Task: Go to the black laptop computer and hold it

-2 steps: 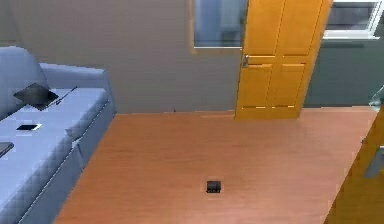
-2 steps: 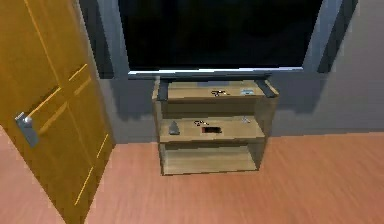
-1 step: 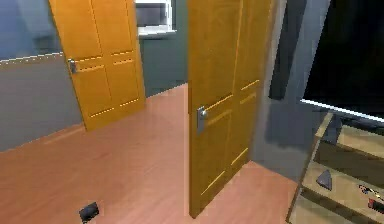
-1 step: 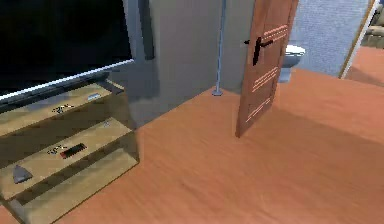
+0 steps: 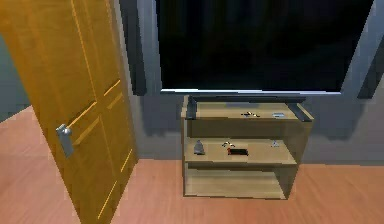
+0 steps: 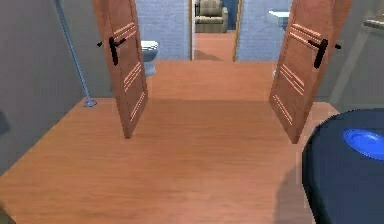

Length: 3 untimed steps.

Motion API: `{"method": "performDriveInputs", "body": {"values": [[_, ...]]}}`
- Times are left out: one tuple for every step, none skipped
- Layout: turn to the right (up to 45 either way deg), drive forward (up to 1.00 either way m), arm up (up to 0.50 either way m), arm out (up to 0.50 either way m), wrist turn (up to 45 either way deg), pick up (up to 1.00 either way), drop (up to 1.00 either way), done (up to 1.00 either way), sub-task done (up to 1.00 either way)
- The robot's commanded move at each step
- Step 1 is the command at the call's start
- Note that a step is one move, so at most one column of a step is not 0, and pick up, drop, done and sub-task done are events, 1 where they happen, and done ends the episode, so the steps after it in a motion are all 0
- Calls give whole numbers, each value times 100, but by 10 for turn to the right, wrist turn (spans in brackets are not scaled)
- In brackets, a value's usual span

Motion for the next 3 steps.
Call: {"method": "performDriveInputs", "body": {"values": [[0,10,0,0,0,0,0,0,0],[-450,0,0,0,0,0,0,0,0],[-330,0,0,0,0,0,0,0,0]]}}
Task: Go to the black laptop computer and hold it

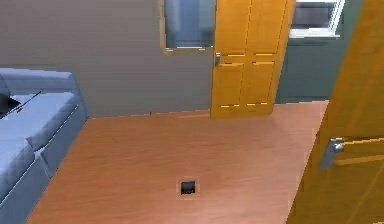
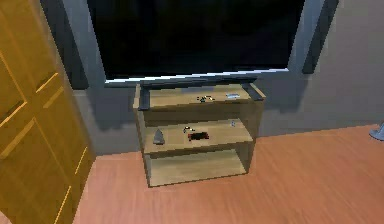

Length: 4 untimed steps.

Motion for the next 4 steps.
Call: {"method": "performDriveInputs", "body": {"values": [[0,15,0,0,0,0,0,0,0],[-390,0,0,0,0,0,0,0,0],[0,95,0,0,0,0,0,0,0],[-450,0,0,0,0,0,0,0,0]]}}
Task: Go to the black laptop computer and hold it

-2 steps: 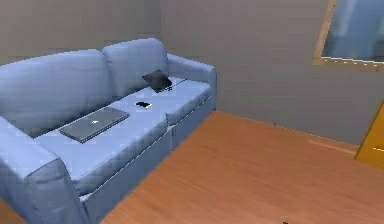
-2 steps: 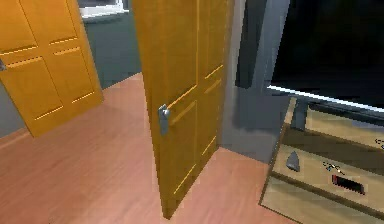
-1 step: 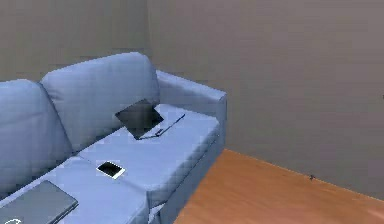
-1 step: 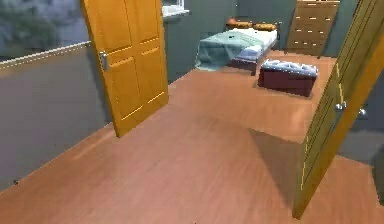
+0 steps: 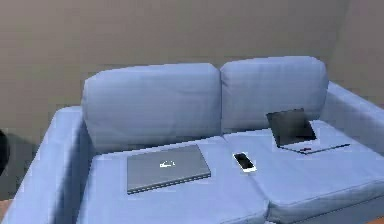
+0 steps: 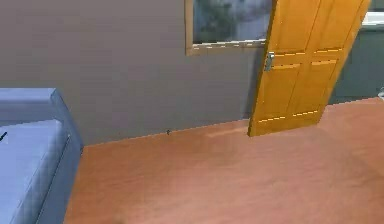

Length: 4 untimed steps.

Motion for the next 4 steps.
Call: {"method": "performDriveInputs", "body": {"values": [[-450,0,0,0,0,0,0,0,0],[-90,0,0,0,0,0,0,0,0],[450,0,0,0,0,0,0,0,0],[450,0,0,0,0,0,0,0,0]]}}
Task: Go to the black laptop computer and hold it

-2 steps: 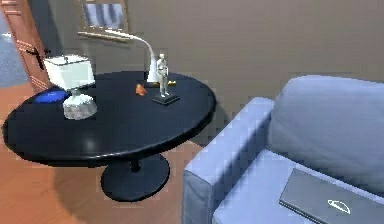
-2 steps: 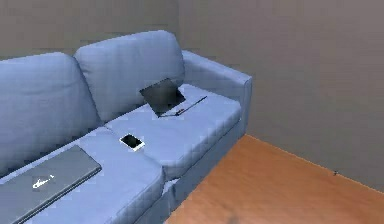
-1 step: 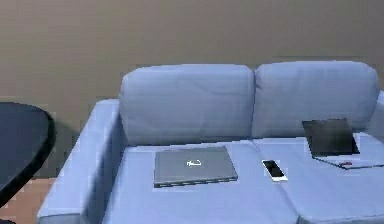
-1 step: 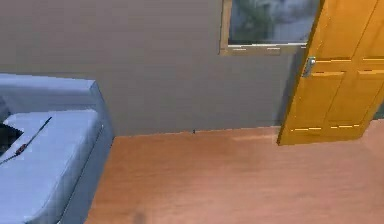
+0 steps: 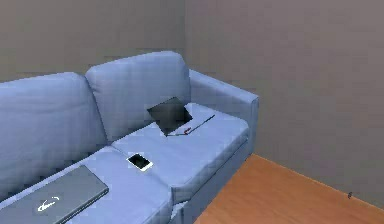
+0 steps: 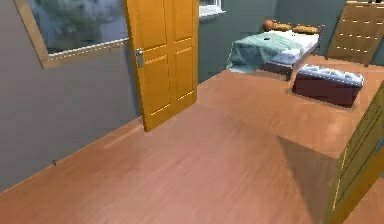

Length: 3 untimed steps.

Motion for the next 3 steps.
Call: {"method": "performDriveInputs", "body": {"values": [[240,0,0,0,0,0,0,0,0],[0,100,0,0,0,0,0,0,0],[0,45,0,0,0,0,0,0,0]]}}
